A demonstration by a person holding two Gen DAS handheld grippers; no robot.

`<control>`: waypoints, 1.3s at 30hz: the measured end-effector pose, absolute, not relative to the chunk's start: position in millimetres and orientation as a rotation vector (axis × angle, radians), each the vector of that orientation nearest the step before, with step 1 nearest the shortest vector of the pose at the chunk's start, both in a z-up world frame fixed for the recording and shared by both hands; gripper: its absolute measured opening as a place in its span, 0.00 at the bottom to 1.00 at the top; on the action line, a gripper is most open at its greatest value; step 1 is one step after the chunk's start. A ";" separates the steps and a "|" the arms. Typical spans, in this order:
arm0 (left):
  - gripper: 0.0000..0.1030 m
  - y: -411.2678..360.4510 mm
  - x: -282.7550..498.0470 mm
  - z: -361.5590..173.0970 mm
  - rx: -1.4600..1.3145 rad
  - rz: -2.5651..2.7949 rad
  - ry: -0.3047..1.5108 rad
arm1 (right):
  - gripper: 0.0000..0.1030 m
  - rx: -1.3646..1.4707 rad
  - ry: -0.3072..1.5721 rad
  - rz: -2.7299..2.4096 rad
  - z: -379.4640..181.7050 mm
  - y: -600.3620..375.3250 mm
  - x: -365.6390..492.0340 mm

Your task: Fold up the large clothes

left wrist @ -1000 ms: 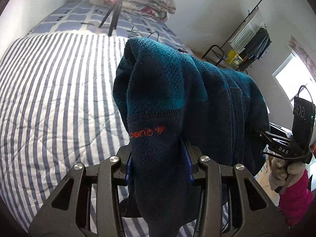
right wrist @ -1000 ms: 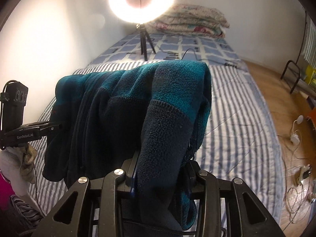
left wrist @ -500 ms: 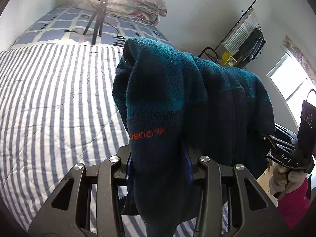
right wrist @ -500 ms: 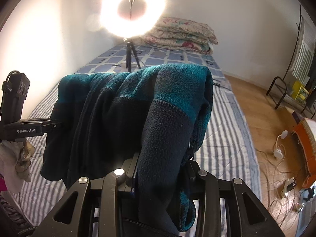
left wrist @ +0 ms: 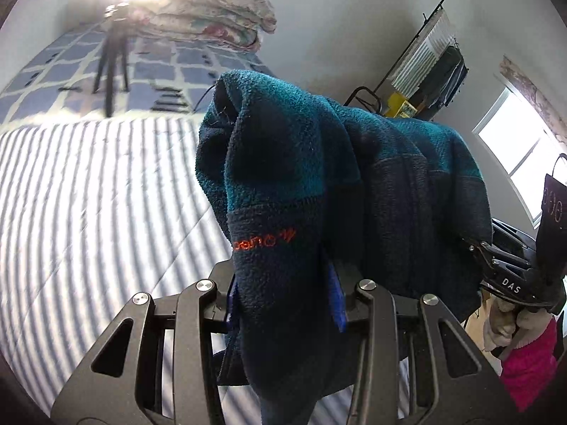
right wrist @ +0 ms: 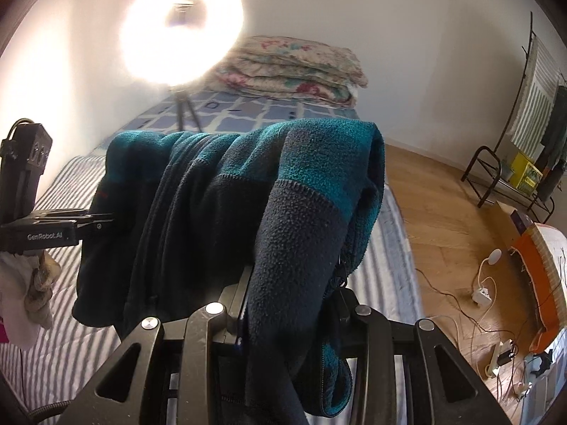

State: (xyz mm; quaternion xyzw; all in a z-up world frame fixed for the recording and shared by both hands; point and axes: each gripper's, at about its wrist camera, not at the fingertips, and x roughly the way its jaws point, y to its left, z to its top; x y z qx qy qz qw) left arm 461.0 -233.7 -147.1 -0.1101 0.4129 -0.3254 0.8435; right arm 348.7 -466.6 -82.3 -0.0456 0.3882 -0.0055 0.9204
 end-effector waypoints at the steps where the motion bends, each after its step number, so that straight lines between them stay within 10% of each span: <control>1: 0.38 -245.3 470.5 -145.8 -0.224 -0.694 0.865 | 0.33 -0.094 0.799 -0.020 -81.7 -473.4 359.7; 22: 0.39 -350.9 610.4 -215.7 -0.245 -0.635 0.918 | 0.34 -0.161 0.850 -0.087 -152.0 -552.0 514.7; 29: 0.47 -338.7 629.7 -240.8 -0.268 -0.604 0.954 | 0.58 -0.121 0.948 -0.243 -191.5 -606.9 531.1; 39: 0.51 -319.9 604.4 -207.1 -0.178 -0.527 0.884 | 0.57 -0.142 0.910 -0.274 -164.1 -592.9 508.8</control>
